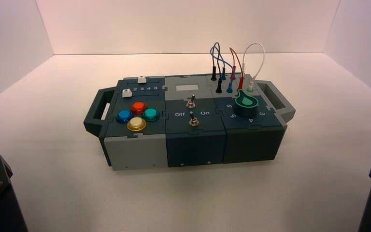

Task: Flip the top switch off with the right gripper.

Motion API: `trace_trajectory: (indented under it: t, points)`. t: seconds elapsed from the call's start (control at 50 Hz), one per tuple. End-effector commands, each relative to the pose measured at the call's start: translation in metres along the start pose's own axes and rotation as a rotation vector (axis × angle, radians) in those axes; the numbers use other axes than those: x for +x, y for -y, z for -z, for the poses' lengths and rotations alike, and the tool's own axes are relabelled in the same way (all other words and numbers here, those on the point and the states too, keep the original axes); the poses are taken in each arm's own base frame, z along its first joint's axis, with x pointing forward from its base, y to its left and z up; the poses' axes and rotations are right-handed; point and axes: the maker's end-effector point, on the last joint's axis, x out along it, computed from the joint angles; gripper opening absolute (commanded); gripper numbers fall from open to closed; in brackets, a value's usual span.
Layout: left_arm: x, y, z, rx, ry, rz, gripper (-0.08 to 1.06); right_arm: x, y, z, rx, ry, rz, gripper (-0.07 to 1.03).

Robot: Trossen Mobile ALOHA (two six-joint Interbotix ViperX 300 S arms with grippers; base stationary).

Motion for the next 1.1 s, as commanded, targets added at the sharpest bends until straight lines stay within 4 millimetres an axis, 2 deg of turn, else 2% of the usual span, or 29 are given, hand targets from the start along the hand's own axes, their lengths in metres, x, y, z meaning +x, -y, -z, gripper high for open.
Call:
trace_trajectory:
  t: [0.02,0.24,0.42,0.58,0.74,0.92,1.1]
  points:
    - [0.004,0.001,-0.007,-0.006,-0.002,0.002,-0.03,-0.001,-0.002,-0.007,0.006,0.02,-0.006,-0.02]
    - [0.005,0.001,0.0,-0.006,-0.049,0.003,-0.03,-0.007,-0.005,0.0,0.015,0.018,-0.021,-0.02]
    - [0.008,0.01,0.002,-0.003,-0.119,0.036,-0.03,-0.007,-0.029,-0.002,0.007,-0.037,-0.115,-0.02]
    - [0.011,0.024,-0.005,0.004,-0.196,0.088,-0.03,-0.004,-0.04,0.002,-0.003,-0.123,-0.154,-0.02]
    - [0.017,0.038,-0.003,0.015,-0.307,0.136,-0.03,0.004,-0.041,0.007,-0.015,-0.247,-0.15,-0.02]
    - [0.02,0.042,0.012,0.024,-0.439,0.147,-0.03,0.019,-0.044,0.014,-0.026,-0.385,-0.149,-0.02]
    - [0.018,0.043,0.029,0.028,-0.579,0.151,-0.03,0.031,-0.063,0.024,-0.056,-0.501,-0.201,-0.02]
